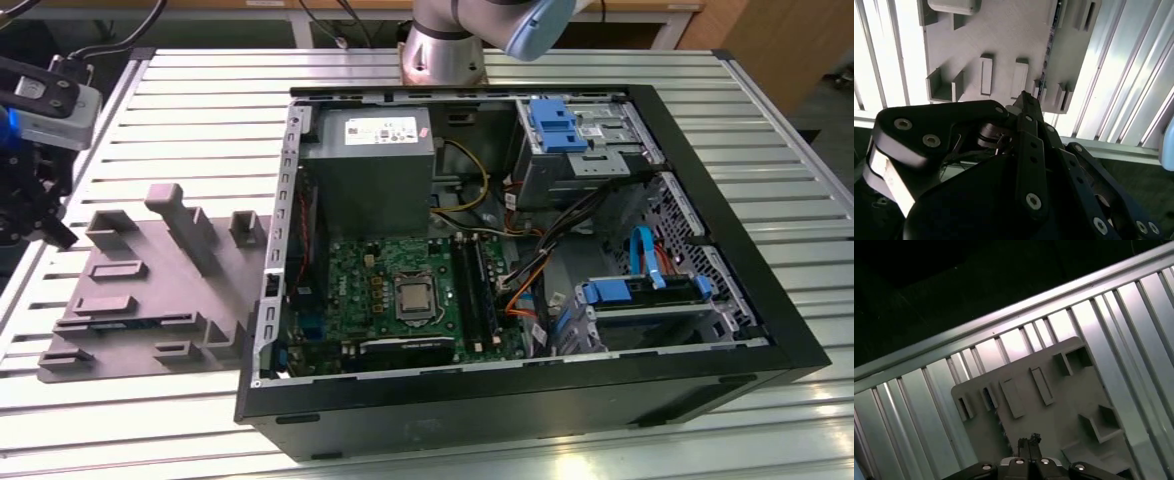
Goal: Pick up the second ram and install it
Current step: 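Pick up the second ram and move it above second insertion slot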
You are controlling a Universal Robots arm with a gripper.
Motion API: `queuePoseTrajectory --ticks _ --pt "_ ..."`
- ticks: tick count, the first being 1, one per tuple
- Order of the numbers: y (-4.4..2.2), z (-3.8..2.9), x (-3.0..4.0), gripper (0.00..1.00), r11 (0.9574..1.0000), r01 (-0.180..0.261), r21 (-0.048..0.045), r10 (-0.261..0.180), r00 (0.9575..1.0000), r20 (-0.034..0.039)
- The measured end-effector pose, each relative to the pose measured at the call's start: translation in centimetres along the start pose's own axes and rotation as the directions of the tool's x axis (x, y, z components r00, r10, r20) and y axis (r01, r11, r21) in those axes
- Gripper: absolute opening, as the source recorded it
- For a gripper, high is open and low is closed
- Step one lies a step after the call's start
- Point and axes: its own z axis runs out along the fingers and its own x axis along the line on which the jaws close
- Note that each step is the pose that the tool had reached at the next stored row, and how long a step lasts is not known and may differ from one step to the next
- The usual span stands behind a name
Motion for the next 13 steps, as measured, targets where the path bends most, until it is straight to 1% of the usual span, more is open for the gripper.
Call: queuePoseTrajectory --ticks 3,6,10,13 --pt "0.00 0.06 0.00 0.11 0.9989 0.046 -0.0013 -0.046 0.9989 -0.0021" --pt "0.00 0.10 0.01 0.11 0.9963 0.086 -0.0027 -0.086 0.9963 -0.0039" --pt "-0.01 0.15 0.01 0.11 0.9912 0.132 -0.0041 -0.132 0.9912 -0.0057" --pt "0.00 0.20 0.01 0.11 0.9863 0.165 -0.0052 -0.165 0.9863 -0.0069"
